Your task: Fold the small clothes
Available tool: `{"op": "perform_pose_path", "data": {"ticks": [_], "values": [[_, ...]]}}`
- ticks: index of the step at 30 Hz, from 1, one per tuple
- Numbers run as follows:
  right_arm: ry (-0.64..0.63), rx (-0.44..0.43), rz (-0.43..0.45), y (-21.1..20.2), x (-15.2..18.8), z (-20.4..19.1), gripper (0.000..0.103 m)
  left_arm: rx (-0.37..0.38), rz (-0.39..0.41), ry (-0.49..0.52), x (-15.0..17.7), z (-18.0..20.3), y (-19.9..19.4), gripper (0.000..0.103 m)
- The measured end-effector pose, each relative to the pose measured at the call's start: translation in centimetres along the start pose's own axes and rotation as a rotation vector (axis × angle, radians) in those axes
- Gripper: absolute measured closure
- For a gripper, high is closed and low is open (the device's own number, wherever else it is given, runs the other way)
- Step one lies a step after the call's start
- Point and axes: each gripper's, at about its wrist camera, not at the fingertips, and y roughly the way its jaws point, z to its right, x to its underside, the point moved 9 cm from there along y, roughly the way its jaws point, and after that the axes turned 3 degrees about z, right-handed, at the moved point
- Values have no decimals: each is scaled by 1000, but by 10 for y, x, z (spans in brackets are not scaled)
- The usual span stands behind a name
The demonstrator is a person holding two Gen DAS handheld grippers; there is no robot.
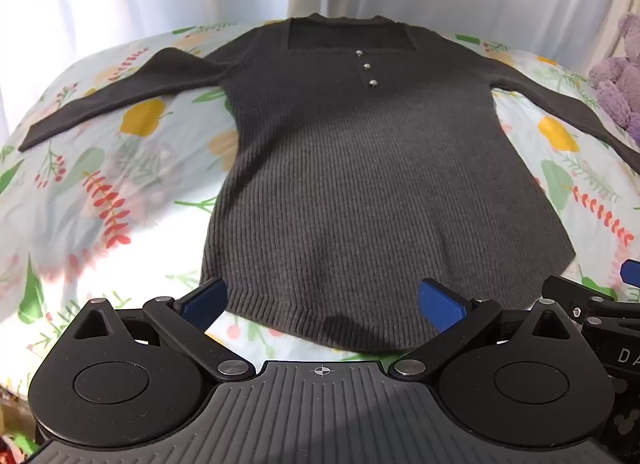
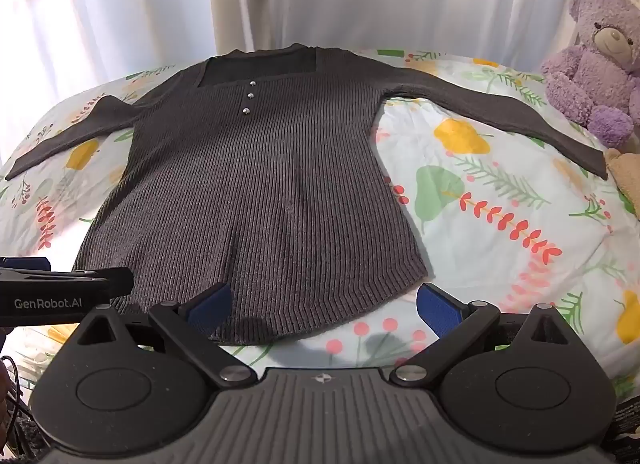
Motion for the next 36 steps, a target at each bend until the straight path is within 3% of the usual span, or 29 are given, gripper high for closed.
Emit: {"op": "perform_pose_path", "data": {"ticks": [36], "values": [[19,-14,10,-2,-4,-5,4,-15,-14,6,4,-5,8,0]]}}
